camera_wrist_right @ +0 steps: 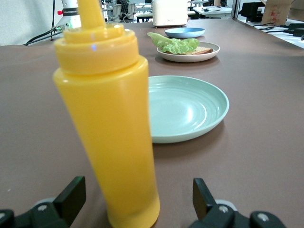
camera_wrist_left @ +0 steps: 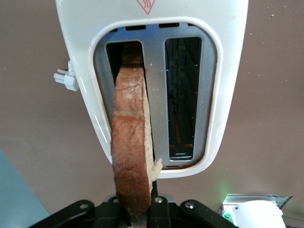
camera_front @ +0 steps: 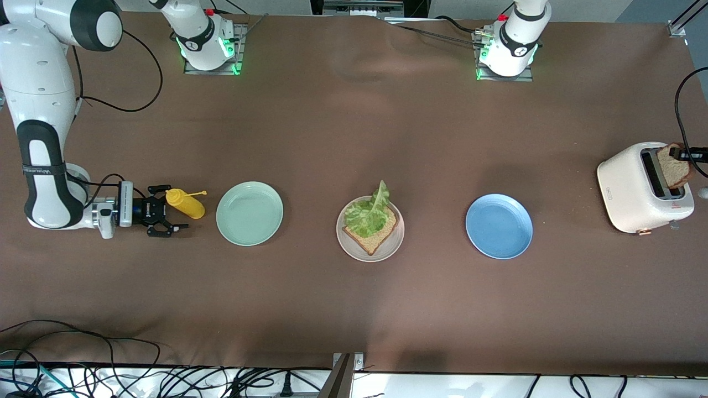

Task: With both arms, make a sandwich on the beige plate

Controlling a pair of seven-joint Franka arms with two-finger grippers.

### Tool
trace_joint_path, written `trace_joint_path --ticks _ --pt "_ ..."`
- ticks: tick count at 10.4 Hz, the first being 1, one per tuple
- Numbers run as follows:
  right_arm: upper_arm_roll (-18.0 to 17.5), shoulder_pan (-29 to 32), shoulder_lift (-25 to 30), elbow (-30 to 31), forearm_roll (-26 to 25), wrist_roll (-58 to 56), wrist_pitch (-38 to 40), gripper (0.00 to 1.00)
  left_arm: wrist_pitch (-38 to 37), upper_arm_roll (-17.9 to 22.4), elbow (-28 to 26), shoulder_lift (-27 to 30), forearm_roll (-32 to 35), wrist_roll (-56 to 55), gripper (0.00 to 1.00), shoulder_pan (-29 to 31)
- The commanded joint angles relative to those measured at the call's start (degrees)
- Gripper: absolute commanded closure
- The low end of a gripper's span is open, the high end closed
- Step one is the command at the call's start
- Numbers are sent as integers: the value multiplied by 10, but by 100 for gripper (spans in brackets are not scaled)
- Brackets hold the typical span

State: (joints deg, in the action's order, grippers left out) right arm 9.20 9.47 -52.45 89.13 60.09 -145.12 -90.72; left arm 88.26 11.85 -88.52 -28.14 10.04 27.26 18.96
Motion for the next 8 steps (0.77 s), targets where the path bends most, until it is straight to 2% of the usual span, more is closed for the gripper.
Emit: trace_joint_path --ticks 1,2,3,4,5,8 --pt "3 -8 -11 -18 17 -5 11 1 1 -3 1 12 18 -3 100 -1" --pt "3 -9 -11 -18 16 -6 9 18 -1 -3 6 14 19 -3 100 -3" --pt "3 -10 -11 -18 16 -14 7 42 -5 -3 15 20 18 2 100 -3" --pt "3 -14 -10 -18 16 -32 6 74 -5 -3 17 23 13 3 100 -2" --pt "3 -16 -6 -18 16 -38 -1 100 -5 -4 19 29 13 1 100 -3" --pt "3 -42 42 -14 -3 -25 -49 100 -5 -4 29 53 12 6 100 -2"
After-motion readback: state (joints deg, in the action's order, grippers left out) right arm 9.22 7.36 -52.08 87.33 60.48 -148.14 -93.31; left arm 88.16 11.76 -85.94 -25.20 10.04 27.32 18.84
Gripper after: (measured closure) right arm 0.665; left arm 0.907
